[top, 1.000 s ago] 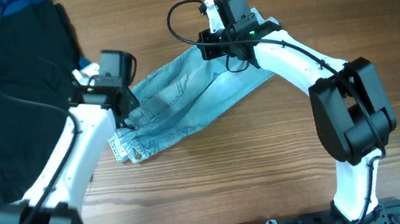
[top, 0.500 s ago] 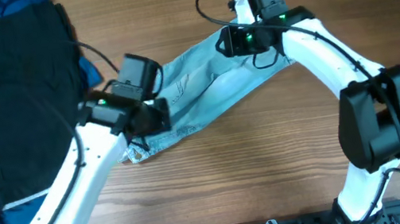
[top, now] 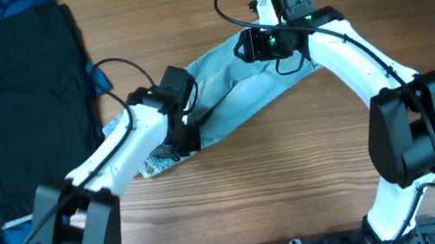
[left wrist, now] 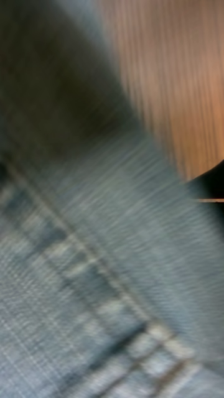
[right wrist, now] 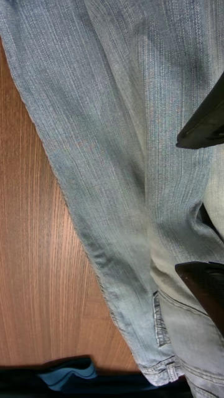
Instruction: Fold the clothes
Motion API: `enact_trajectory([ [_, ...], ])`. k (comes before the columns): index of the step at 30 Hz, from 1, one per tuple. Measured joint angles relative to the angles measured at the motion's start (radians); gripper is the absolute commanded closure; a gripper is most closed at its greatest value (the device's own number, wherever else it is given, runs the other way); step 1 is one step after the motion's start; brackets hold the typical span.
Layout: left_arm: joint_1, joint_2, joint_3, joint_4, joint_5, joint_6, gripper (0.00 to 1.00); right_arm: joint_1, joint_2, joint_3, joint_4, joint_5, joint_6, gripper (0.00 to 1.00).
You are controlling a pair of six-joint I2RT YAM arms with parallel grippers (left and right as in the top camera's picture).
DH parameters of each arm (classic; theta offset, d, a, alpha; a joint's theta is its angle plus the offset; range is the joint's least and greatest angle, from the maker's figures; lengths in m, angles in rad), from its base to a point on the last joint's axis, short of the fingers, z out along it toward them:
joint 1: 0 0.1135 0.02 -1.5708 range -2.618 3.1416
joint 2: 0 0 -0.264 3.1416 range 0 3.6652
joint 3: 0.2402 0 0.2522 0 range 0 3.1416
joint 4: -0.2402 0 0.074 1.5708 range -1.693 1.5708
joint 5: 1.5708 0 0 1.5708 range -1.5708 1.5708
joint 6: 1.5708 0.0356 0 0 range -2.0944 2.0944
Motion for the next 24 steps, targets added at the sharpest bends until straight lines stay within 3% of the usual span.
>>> enact_trajectory([
  [8, 0.122, 0.038, -0.001, 0.140, -0.113, -0.079, 0.96, 0.000, 0.000, 0.000, 0.000, 0.001, 0.000, 0.39],
  [14, 0.179, 0.038, -0.001, 0.171, -0.113, -0.080, 0.96, 0.000, 0.000, 0.000, 0.008, 0.001, 0.000, 0.38],
  [24, 0.228, 0.038, -0.002, 0.397, -0.107, -0.095, 0.90, 0.006, 0.000, 0.000, 0.034, 0.032, -0.003, 0.39],
])
